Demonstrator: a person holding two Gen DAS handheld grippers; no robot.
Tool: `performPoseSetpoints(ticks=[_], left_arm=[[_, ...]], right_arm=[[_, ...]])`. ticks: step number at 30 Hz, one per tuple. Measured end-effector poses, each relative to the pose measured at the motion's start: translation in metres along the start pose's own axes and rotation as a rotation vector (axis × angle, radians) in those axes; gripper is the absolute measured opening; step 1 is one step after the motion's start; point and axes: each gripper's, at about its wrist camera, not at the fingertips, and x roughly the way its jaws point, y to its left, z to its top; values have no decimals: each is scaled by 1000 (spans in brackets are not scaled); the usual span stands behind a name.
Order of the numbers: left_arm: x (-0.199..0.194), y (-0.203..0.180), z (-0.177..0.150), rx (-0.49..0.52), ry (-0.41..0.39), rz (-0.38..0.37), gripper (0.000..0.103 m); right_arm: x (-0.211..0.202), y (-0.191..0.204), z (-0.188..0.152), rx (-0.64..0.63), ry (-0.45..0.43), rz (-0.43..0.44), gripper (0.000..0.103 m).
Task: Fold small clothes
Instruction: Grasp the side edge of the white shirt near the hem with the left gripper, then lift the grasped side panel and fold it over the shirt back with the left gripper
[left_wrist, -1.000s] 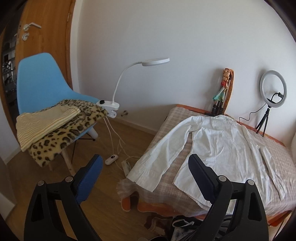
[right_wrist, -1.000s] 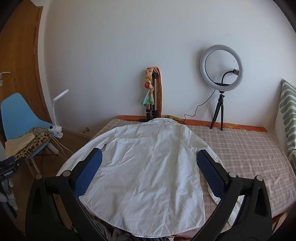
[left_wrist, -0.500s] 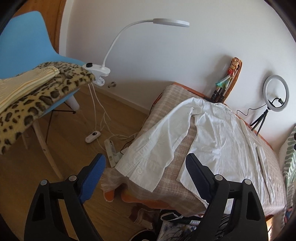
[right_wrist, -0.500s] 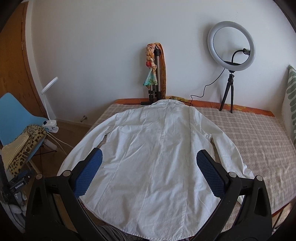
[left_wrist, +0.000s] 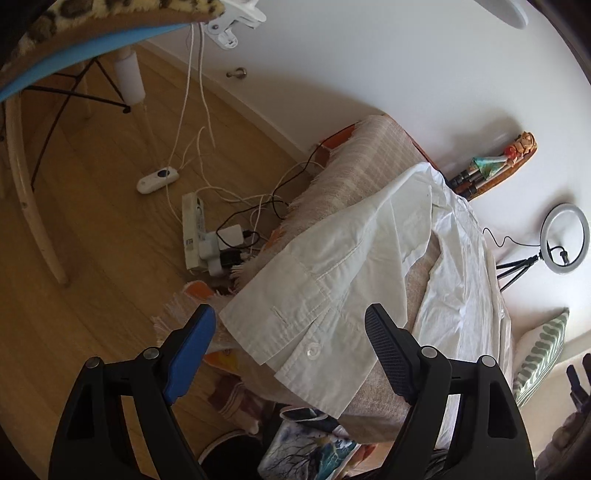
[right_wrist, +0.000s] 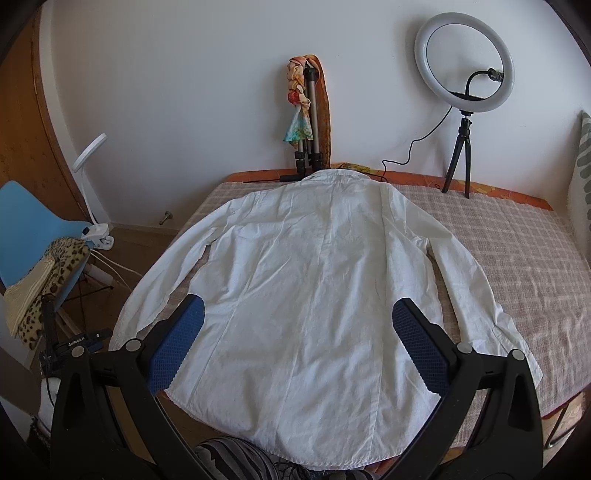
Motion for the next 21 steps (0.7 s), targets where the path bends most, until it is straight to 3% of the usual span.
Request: performPoseSetpoints(ticks=[3,6,8,12,17,18,21], left_arm=[[5,4,-4,-31,-1,-19,81],[11,4,-4,-47,6,-5,59],[14,8,-2,-88,2,-11,57],[13,9,0,-133,-35,-10,40],[2,0,-1,-103,-109,41,15],[-2,-2,-1,-96,-126,19,6],[-14,-17,-2,-50,-172,-15,5]], right_arm=[[9,-6,1,14,14,16,103],[20,-11,4,21,32,24,103],[26,-11,6,27,36,41,103],[35,-10,9,21,39,67,103],[44,-8,10,-9,45,85,103],[46,-9,10,-9,49,93,103],[54,-12,12,0,64,124,103]])
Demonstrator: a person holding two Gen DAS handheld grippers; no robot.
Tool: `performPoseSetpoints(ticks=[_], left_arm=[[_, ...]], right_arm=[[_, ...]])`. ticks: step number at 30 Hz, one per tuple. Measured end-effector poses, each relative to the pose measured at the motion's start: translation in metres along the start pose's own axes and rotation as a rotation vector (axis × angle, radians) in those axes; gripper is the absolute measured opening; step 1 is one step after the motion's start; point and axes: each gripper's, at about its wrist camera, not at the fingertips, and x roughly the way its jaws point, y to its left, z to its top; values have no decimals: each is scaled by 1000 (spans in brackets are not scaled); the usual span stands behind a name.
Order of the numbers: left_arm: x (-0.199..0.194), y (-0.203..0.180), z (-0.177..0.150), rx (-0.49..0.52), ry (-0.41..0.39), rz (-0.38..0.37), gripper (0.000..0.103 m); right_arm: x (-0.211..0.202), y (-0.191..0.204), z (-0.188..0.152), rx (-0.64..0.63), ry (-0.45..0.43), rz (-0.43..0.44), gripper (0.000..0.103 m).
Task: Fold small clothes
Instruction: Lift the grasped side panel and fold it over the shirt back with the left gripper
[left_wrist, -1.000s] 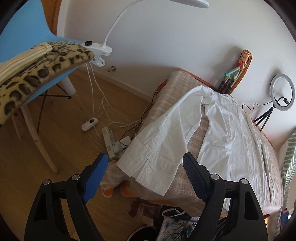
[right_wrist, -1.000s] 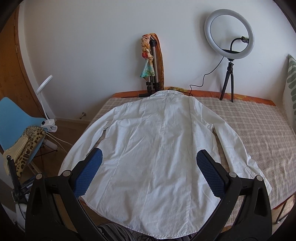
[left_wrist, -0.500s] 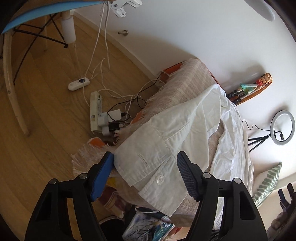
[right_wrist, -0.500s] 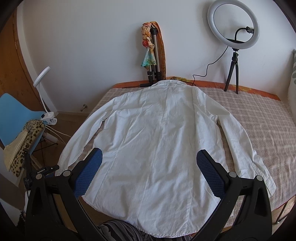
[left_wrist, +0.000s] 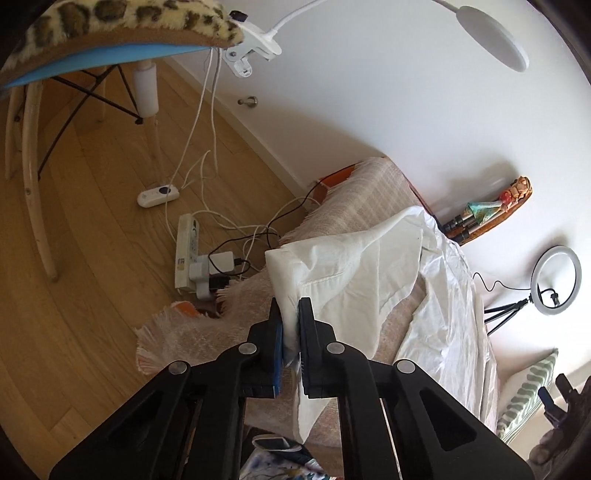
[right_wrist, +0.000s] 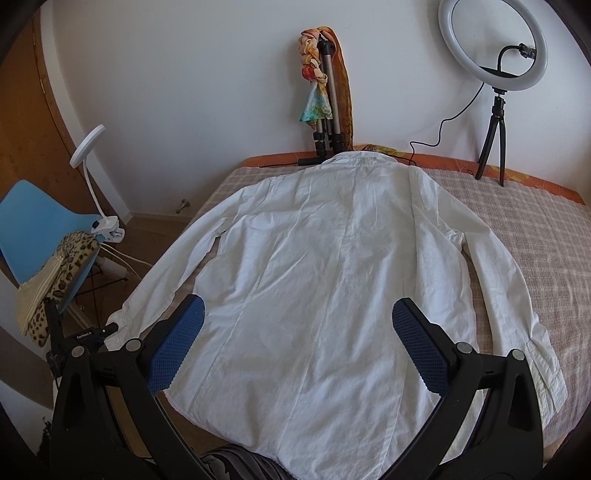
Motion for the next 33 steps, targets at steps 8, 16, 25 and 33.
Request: performPoseSetpoints(ticks=[8,16,25,33], left_arm=[[-25,-85,-18,264,-51,-51,4],[-27,-150,-54,451,-12,-130,4],[-23,-168,-78,512,49,-176,4],[-24,-171,-112,629,106,-180,4]], right_arm=[[28,-10,3,11,45,66,86],[47,-12,12,-31,80,53,81],[75,-5,47,-35,106,75,81],[113,13,93,-15,149,171,81]])
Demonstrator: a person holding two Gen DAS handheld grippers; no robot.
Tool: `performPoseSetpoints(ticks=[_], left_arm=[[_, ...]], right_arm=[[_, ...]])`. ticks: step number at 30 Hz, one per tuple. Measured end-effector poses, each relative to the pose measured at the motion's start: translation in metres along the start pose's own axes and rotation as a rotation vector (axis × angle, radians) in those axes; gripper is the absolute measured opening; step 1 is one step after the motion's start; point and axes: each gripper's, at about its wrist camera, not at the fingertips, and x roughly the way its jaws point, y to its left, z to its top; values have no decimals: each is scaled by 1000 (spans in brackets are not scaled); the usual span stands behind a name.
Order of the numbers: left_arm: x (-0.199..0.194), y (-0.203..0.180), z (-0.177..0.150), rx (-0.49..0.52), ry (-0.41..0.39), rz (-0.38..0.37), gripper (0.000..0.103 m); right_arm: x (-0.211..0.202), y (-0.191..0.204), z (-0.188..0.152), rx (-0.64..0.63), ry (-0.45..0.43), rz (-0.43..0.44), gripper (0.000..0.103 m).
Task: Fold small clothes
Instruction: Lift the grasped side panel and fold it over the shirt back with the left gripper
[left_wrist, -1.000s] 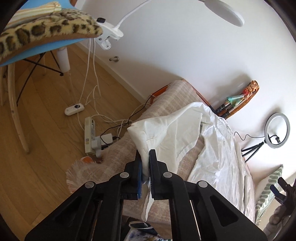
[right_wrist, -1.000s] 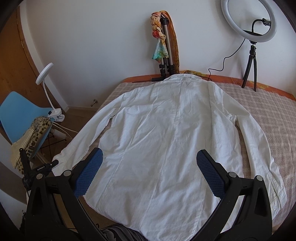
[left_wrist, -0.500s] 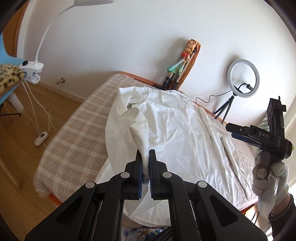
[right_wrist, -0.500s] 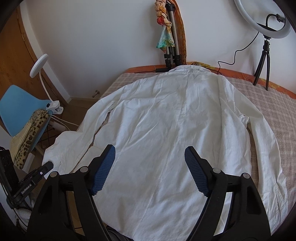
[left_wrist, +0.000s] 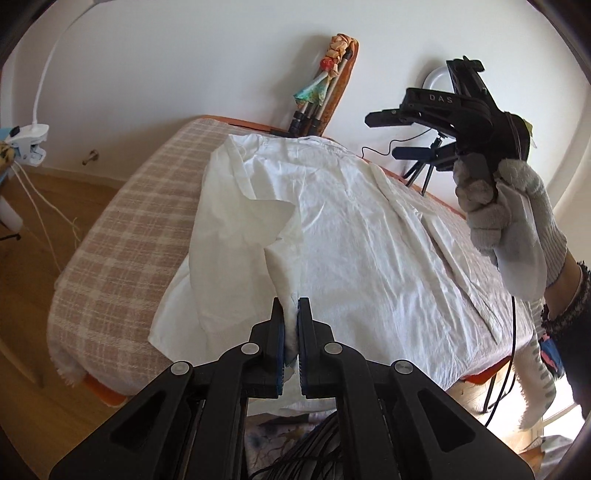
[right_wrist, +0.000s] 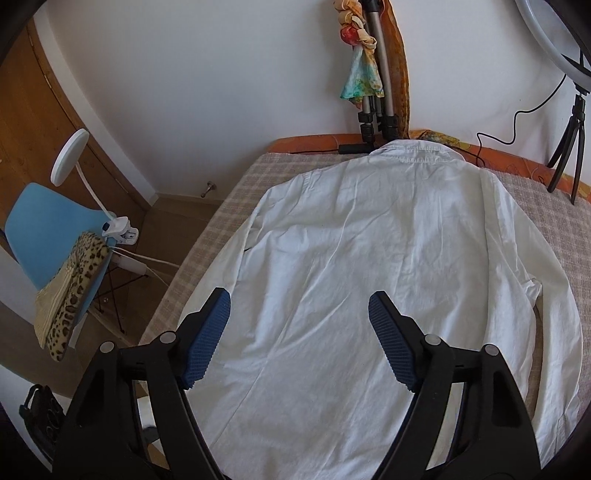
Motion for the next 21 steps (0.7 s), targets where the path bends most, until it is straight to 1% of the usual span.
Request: performPoseSetpoints(ticks=[3,7,10,11,15,19,21], left_arm=[[4,-2,-11,31,38,3,4],[6,3,-18,13,64,-1,4],[1,9,-19,-20,50,-15,4],[-2,10,-18,-34,41,-18,4],[-9,17,-13,-75,13,-30,4],[-12,19,-11,-75,2,-23,4],[-11,18,-11,-67,5,-17,4]], right_arm=[[24,5,17,12,32,36,81],[67,14,29,21,93,81,80],[106,22,35,24,143,108,71],[120,24,36,35,160,124,71],[170,26,47,77,202,129,70],[210,16,55,159,233,161,70],[221,13,58,194,238,197,69]])
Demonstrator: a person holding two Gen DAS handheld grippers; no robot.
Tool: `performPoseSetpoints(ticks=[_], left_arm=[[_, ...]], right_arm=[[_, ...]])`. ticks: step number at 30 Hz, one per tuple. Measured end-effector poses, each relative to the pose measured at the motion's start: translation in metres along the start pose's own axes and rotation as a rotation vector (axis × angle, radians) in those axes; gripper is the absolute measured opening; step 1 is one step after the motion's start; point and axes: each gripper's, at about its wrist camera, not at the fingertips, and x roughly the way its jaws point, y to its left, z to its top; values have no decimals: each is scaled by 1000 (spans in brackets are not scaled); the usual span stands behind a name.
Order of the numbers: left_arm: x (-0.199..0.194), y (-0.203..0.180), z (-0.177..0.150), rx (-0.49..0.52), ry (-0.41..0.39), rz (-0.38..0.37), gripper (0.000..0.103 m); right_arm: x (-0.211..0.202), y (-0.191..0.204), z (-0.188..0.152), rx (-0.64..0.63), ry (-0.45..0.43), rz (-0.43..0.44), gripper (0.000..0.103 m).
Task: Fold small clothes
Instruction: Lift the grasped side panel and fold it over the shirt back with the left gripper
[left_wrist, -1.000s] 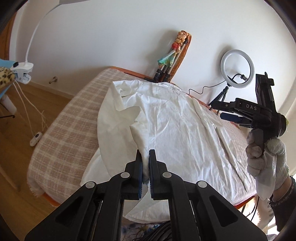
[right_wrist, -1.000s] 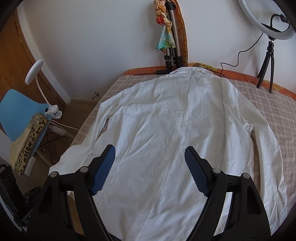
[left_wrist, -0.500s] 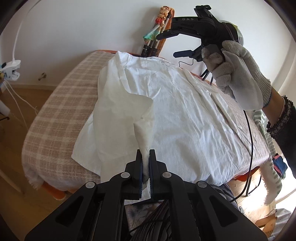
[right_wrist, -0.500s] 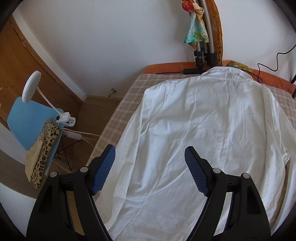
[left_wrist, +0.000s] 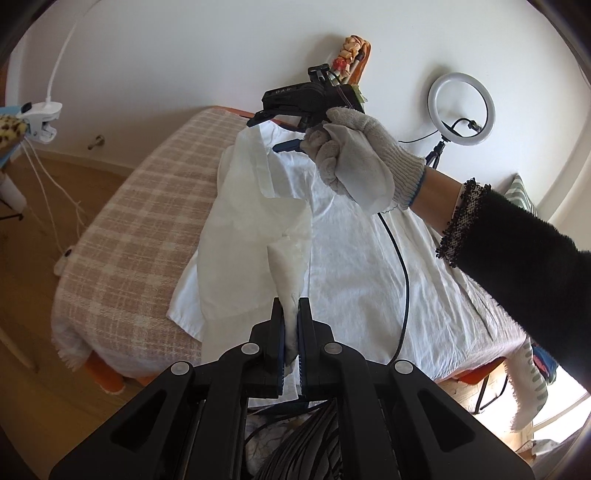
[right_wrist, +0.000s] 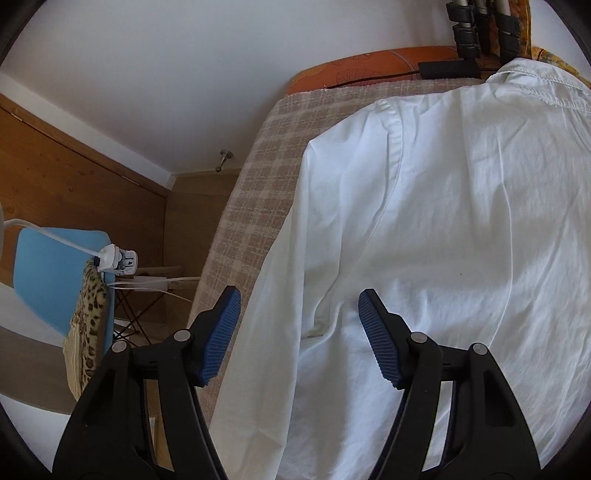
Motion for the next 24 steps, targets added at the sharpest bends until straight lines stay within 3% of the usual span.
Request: performPoseSetpoints(ticks=[2,5,6,10,15,18,21,23,24], left_arm=[[3,0,-2,9,9,4,4],[8,-1,-5,22,28,5,4],[9,-3,-6,30,30,8,4],[7,-6,-8,59,20,22,4],[5,-8,-12,90,10,35,4],[12,-15,-19,128,31,33,4],[17,-20,-29,144,97,28,14],[9,-20,-34,135,106,-2,14],[2,-19,-36,132,96,-7,15]], right_arm=[[6,-1,6,24,2,54,63],[17,9,11,-5,41,56,25],[19,13,12,-25,58,39,8],[7,29,9,-137,30,-49,3],[-38,10,11,-142,-39,-82,3],[-50,-14,7,-157,-34,-198,3],[-43,-30,-2,-164,10,-311,3],[-43,-39,-6,-170,44,-358,7],[-47,-40,-9,-192,42,-396,14]])
